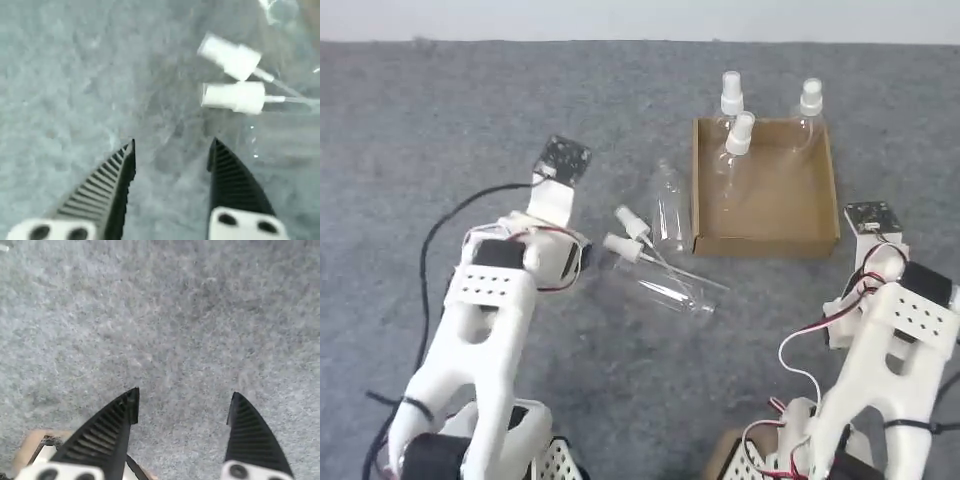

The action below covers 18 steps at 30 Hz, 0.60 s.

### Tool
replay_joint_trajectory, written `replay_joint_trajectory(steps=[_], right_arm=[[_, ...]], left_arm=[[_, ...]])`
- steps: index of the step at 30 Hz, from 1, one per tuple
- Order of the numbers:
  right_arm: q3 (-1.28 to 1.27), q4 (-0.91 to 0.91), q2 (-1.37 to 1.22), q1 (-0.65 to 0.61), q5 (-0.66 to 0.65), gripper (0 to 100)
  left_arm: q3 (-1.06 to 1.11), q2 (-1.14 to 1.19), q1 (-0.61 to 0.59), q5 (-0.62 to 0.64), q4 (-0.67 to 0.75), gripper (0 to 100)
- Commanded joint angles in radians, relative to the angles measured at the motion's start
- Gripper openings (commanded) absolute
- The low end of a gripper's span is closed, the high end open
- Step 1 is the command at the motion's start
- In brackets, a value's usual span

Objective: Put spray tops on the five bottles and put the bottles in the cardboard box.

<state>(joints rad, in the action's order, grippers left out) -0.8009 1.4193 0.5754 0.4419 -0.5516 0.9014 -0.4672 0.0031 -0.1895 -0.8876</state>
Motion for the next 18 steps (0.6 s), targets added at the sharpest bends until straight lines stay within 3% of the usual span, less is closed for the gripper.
replay_joint_trajectory(steps=[1,11,18], right_arm=[[0.014,-0.001,0.01,0.007,-0.008,23.5],[0.009,0.001,0.01,0.015,-0.008,23.5],[0.008,0.019,0.01,0.013,-0.008,23.5]], left_arm=[[0.082,-0.002,0.002,-0.018,0.129,21],[0.087,0.192,0.236,0.054,0.143,21],[0.048,0.218,0.331,0.092,0.08,21]])
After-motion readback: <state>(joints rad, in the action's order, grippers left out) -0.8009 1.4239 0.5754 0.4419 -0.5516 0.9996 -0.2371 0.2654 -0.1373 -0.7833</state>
